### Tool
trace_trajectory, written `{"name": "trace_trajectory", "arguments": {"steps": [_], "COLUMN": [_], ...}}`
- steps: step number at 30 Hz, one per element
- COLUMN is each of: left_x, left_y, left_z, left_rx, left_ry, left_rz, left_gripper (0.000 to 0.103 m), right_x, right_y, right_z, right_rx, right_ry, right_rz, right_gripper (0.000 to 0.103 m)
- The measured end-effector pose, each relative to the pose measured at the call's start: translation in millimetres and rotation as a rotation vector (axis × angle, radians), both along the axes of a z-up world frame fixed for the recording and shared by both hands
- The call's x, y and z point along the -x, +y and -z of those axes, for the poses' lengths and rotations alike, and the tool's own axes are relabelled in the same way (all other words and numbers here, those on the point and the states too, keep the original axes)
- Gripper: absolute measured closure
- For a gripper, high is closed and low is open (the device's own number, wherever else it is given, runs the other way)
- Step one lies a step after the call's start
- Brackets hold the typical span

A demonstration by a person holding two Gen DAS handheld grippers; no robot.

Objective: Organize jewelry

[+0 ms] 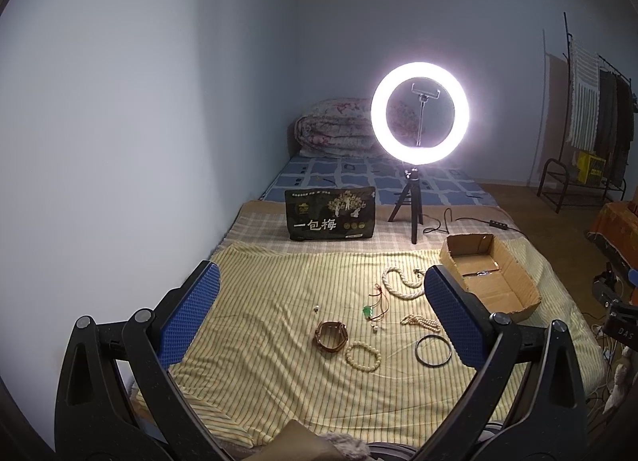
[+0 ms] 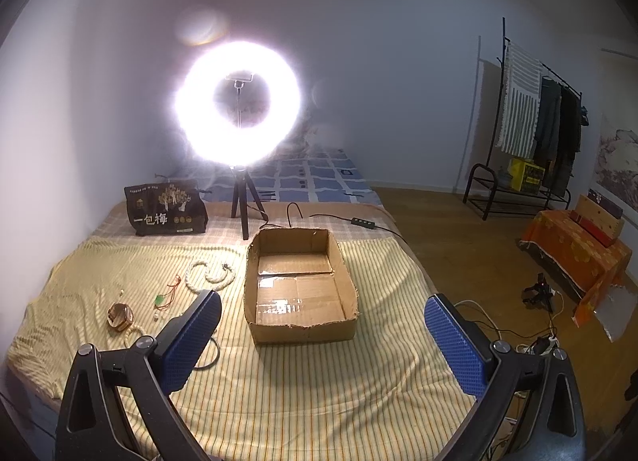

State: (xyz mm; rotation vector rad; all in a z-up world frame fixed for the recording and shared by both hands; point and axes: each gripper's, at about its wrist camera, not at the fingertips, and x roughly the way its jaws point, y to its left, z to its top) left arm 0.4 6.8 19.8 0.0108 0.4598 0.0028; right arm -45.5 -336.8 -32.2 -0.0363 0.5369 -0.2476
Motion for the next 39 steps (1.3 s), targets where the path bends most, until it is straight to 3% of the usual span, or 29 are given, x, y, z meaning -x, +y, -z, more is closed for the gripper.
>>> {"name": "trace_trajectory", "arguments": {"steps": [8, 12, 22, 30, 36, 39], "left_x": [-20, -33, -74, -113, -148, -162], "left_y": [17, 29, 60, 62, 64, 68], "left_z": [23, 39, 96, 157, 209, 227], "left_rx": [-0.019, -0.012, 0.047, 0.152, 0.287, 0.344], "left_ry": [0.055, 0.102, 0.250, 0.439, 0.602, 0.650], "left_rz": [-0.038, -0.045, -0.050, 0.021, 0.065, 0.060], "left_gripper": [0.000, 0.000, 0.000, 0.025, 0.048, 0.052], "right_x": [-21, -32, -75, -113, -143, -151], "right_y": [11, 23, 50, 59, 64, 69], "right_z": [18, 31, 89, 132, 164, 180], "right_rx": [0.049, 0.090, 0.104, 0.025, -0.108, -0.128], "right_ry": [0.055, 0.079, 0.289, 0.472, 0.591, 0.632], "right_rz": [-0.058, -0.139, -0.334, -0.422, -0.436, -0.435], "right_gripper": [0.000, 0.000, 0.005, 0.019, 0.044, 0.056]}}
